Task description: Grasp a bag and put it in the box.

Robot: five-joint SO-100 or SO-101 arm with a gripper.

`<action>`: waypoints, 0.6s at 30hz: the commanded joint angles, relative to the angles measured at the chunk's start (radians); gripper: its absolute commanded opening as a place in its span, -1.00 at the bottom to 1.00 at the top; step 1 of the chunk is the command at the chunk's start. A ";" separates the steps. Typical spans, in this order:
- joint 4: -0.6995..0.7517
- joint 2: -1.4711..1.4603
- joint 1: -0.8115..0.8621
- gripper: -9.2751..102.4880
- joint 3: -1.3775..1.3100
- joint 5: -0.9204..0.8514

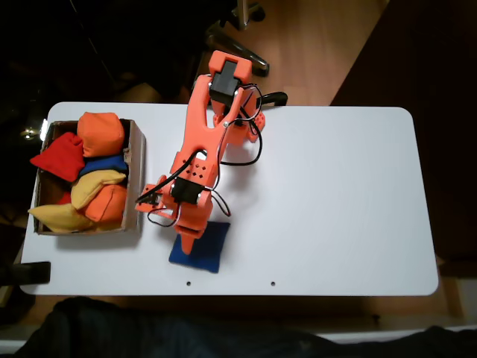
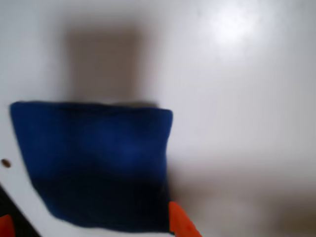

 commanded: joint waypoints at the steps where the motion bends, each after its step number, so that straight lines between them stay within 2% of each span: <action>1: 0.000 -0.006 -0.008 0.28 -0.051 -0.005; 3: 0.002 -0.023 -0.008 0.28 -0.063 -0.006; 6: 0.006 -0.046 -0.008 0.39 -0.080 -0.005; 14: 0.021 -0.107 -0.006 0.40 -0.132 0.000; 18: 0.061 -0.138 -0.012 0.52 -0.163 0.015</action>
